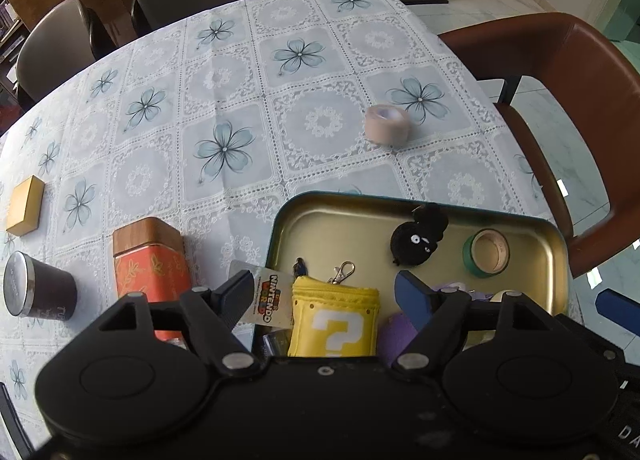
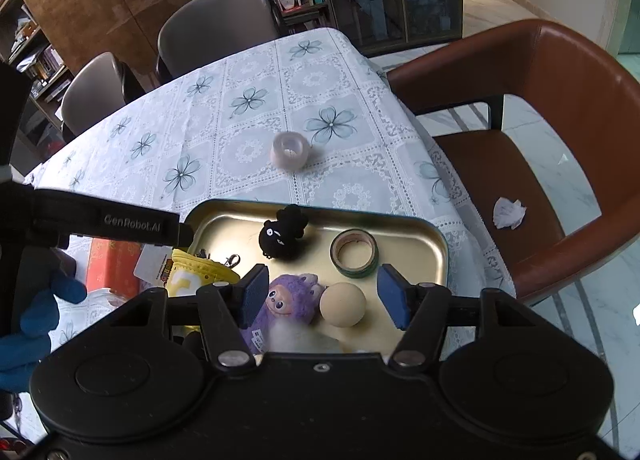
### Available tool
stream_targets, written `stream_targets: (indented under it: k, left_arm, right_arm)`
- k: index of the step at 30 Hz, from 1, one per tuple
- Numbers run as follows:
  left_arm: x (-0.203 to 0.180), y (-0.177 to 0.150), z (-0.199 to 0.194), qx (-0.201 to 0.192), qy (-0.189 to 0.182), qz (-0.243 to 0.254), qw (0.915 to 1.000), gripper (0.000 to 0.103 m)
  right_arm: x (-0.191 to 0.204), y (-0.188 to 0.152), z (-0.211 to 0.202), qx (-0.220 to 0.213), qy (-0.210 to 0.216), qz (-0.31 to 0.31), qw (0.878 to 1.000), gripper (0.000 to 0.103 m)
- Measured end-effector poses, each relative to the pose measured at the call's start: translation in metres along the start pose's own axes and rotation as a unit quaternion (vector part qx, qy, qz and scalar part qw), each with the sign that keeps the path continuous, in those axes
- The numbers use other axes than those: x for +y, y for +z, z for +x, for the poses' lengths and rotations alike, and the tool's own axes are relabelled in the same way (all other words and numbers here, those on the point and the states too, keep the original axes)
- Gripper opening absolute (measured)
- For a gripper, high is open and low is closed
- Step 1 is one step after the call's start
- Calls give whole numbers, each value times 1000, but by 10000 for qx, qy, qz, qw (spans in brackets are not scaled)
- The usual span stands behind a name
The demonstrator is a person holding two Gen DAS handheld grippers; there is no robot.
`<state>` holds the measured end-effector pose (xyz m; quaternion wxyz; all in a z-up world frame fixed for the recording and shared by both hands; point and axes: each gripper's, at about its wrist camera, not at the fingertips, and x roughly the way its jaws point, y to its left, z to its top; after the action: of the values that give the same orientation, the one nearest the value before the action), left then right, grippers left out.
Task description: Organize soft objects
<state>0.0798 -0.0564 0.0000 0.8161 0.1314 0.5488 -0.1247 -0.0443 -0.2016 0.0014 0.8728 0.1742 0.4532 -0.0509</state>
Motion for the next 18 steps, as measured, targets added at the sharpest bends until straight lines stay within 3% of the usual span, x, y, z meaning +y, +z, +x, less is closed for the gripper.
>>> stream_targets:
  k: [10,18]
  left_arm:
    - [14,11,15,131,102,-188,9997,76]
    - [-1,52,47,119,181,132,9997,80]
  right_arm:
    - [-1,9,13,149,-49,-67,9999,59]
    - [-12,7,26,381,-109,111,9992,59]
